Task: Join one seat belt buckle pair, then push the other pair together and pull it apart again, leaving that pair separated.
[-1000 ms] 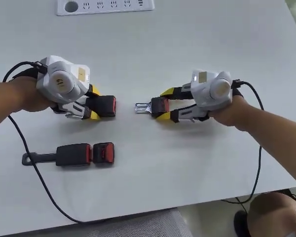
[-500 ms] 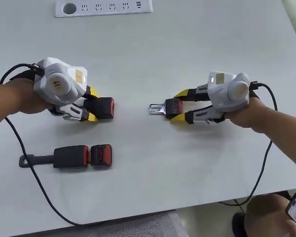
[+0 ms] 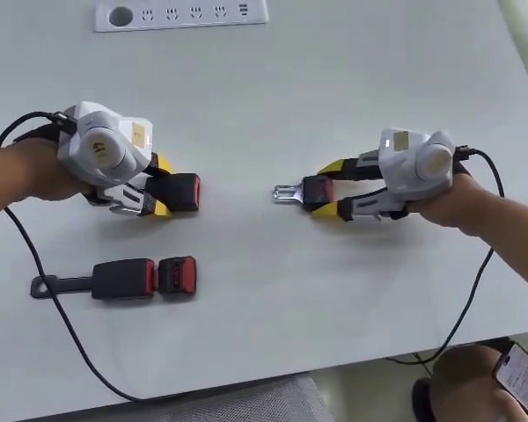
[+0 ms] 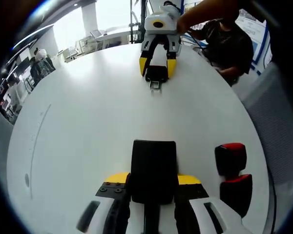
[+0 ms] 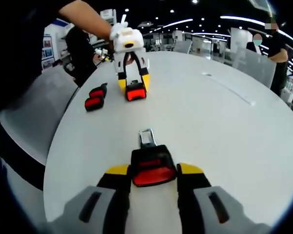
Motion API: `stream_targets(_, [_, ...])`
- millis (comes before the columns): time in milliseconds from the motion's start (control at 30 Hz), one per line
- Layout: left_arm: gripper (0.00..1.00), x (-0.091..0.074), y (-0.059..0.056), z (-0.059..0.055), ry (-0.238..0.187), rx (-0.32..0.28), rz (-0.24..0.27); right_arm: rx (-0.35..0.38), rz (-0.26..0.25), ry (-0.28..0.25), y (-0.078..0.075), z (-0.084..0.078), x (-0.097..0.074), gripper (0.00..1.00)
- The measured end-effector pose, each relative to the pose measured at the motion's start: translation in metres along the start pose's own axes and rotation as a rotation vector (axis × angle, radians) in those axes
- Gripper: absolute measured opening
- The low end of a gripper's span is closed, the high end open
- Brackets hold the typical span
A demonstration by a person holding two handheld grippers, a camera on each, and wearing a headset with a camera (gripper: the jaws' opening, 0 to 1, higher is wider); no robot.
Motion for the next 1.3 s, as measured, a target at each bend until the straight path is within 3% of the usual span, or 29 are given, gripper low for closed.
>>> stream_targets(67, [0.36,0.0,0.0,0.002,0.013,-0.007,-0.004,0.006,-0.014,0.01,0.002,0.002,0.001,0.4])
stream_targets(133, [0.39,0.0,-0.002,0.004,0.025,0.007,-0.021,0.059,-0.014,-0.003,0.004,0.002,0.003,0.51])
stream_targets(167, [0.42,0.0,-0.002,0.004,0.023,-0.006,-0.031,0.073,-0.023,-0.006,0.004,0.003,0.003,0.56])
stream_targets(200, [0.47,-0.001,-0.006,0.006,0.008,-0.058,-0.042,0.076,-0.048,-0.005,0.004,0.003,0.003,0.63])
stream_targets(233, [0.52,-0.002,-0.005,0.006,0.01,-0.055,-0.035,0.078,-0.071,-0.015,0.003,0.003,0.002,0.66])
stream_targets(300, [0.61,-0.005,-0.004,0.007,-0.006,-0.078,0.013,0.099,-0.1,-0.053,0.004,0.005,0.0,0.69])
stream_targets(367, [0.66,-0.011,-0.004,0.011,-0.048,-0.134,0.059,0.113,-0.137,-0.065,0.005,0.006,-0.002,0.7])
stream_targets(433, [0.72,-0.017,-0.003,0.011,-0.056,-0.243,0.114,0.154,-0.2,-0.099,0.005,0.007,-0.004,0.72])
stream_targets(467, [0.76,-0.021,-0.003,0.009,-0.066,-0.325,0.151,0.178,-0.233,-0.117,0.006,0.008,-0.005,0.72])
stream_targets(500, [0.81,-0.023,-0.004,0.009,-0.09,-0.376,0.17,0.195,-0.273,-0.151,0.008,0.01,-0.007,0.73])
stream_targets(567, [0.89,-0.031,-0.005,0.009,-0.156,-0.46,0.26,0.209,-0.327,-0.184,0.013,0.012,-0.008,0.76])
stream_targets(600, [0.9,-0.034,-0.007,0.008,-0.166,-0.47,0.291,0.216,-0.347,-0.198,0.015,0.014,-0.008,0.78])
stream_targets(700, [0.91,-0.046,-0.021,0.003,-0.179,-0.552,0.366,0.222,-0.382,-0.226,0.023,0.016,-0.006,0.85])
stream_targets(767, [0.96,-0.051,-0.029,0.0,-0.196,-0.604,0.4,0.288,-0.385,-0.274,0.03,0.019,-0.005,0.85])
stream_targets(867, [1.0,-0.062,-0.047,-0.006,-0.202,-0.632,0.467,0.286,-0.433,-0.279,0.032,0.018,-0.005,0.89])
stream_targets(967, [1.0,-0.069,-0.061,-0.01,-0.24,-0.709,0.492,0.318,-0.452,-0.301,0.042,0.02,-0.003,0.95])
stream_targets(1033, [1.0,-0.078,-0.072,-0.015,-0.251,-0.728,0.534,0.338,-0.471,-0.307,0.049,0.021,-0.004,0.96])
stream_targets(1067, [1.0,-0.082,-0.08,-0.018,-0.259,-0.737,0.54,0.351,-0.486,-0.33,0.054,0.022,-0.006,0.97])
stream_targets(1200, [1.0,-0.095,-0.102,-0.025,-0.275,-0.74,0.557,0.358,-0.507,-0.336,0.069,0.02,-0.008,1.0])
stream_targets(1300, [1.0,-0.108,-0.121,-0.029,-0.324,-0.733,0.57,0.349,-0.517,-0.332,0.087,0.018,-0.012,1.0])
Point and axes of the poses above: the centre of the closed fingertips' face, and the gripper's own axes: x roughly forward along the fingers, y roughly to its left, z roughly out of its top, the point moved 10 cm from there along -x, roughly backward along the fingers, and after that the axes turned 10 degrees about x, right-handed, at the moved point
